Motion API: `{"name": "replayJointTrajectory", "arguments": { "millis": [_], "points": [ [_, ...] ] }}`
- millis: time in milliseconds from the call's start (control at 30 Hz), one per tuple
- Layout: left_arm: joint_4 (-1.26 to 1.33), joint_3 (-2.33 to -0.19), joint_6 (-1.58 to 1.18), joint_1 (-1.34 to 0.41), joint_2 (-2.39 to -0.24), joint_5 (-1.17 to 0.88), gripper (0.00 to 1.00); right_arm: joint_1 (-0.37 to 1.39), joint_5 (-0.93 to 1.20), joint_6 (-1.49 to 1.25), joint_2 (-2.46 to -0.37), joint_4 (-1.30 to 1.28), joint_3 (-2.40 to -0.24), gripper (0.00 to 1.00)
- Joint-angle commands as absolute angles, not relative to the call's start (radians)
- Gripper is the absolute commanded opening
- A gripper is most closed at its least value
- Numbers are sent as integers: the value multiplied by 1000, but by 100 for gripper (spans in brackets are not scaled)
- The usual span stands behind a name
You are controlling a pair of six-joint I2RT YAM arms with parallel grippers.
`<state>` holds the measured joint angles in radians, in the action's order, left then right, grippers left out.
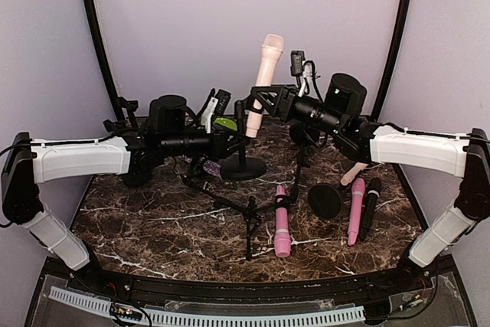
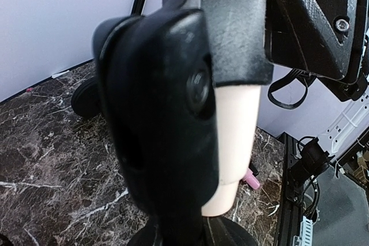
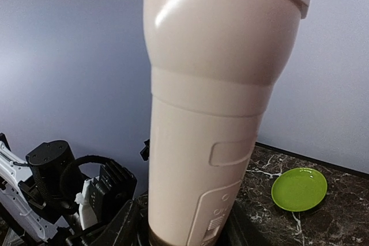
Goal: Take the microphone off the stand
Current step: Pass from the right arm to the left
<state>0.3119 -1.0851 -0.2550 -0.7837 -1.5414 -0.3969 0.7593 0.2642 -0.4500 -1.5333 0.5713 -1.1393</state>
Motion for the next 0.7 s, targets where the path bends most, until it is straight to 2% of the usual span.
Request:
{"name": "replayJointTrajectory", "arguments": {
  "millis": [0,33,100,133,233,433,667],
  "points": [
    [299,-1032,-168,-798,-1447,-357,0,772,255,-504,-1505,682,-1155,31],
    [287,-1028,-164,-798,-1436,-344,0,771,266,-507,-1513,680,-1160,39],
    [244,-1020,-153,-798,-1399,-331,0,772,322,-506,-1533,673,-1182,63],
    [218,-1017,-149,-798,-1371,-325,0,772,345,-506,-1543,664,-1195,71],
    [167,-997,-128,-796,-1314,-276,0,772,389,-514,-1568,651,-1224,87],
    [183,-917,-81,-793,-1203,-197,0,774,407,-554,-1609,680,-1247,96],
    [271,-804,-45,-793,-1136,-151,0,794,401,-577,-1679,669,-1299,98]
  ]
}}
